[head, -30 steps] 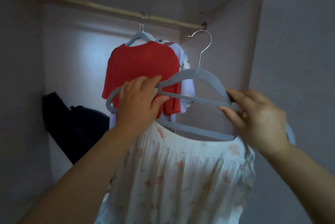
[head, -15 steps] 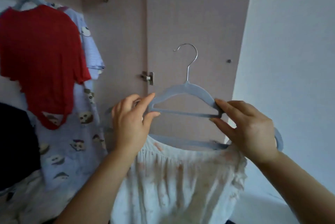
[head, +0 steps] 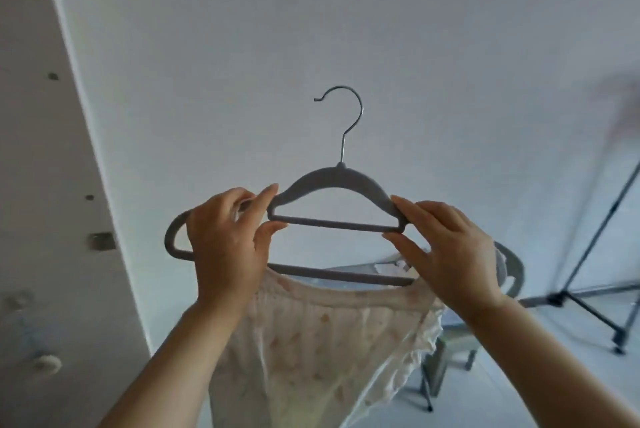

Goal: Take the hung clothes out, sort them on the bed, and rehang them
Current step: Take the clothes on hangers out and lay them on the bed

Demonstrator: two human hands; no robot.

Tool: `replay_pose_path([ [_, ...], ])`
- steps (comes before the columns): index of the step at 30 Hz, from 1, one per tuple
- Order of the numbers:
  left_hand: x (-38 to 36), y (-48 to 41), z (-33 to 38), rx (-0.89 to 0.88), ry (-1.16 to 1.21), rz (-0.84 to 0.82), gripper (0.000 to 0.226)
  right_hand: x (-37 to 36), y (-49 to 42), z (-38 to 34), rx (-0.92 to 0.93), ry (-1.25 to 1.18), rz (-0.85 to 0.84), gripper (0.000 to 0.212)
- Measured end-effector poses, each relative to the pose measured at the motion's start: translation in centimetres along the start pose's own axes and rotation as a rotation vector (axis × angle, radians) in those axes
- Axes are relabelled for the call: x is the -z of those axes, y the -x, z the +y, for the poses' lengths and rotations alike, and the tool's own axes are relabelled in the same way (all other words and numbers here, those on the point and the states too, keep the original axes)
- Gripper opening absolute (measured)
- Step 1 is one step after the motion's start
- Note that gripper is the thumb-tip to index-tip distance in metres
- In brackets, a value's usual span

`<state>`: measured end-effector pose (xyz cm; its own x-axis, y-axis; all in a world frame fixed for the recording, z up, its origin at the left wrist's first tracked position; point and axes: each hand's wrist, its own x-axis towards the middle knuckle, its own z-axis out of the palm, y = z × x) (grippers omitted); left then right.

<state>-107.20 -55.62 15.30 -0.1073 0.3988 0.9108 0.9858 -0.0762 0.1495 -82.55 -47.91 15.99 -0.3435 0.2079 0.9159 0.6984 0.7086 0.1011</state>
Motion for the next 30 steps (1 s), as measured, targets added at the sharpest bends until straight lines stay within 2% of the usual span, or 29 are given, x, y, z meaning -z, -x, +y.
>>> replay_pose_path([
  [9,-9.8,4.4,30.3,-0.251,0.423,-0.018,0.041,25.1,16.0,16.6,-0.269,0.384,-0.070,0.040],
  [16,-12.8,10.1,52.4,-0.353,0.764,-0.109,0.042,42.6,26.8,22.6,-0.414,0.702,-0.105,0.039],
  [19,-13.9,12.4,60.2,-0.389,0.885,-0.124,0.042,48.0,30.3,24.1,-0.478,0.836,-0.110,0.038],
  [24,-16.0,16.1,71.3,-0.416,1.068,-0.240,0.041,54.9,35.5,26.7,-0.543,1.025,-0.167,0.037],
  [30,-19.0,20.1,84.0,-0.439,1.255,-0.359,0.044,61.7,40.1,30.9,-0.666,1.219,-0.297,0.040],
])
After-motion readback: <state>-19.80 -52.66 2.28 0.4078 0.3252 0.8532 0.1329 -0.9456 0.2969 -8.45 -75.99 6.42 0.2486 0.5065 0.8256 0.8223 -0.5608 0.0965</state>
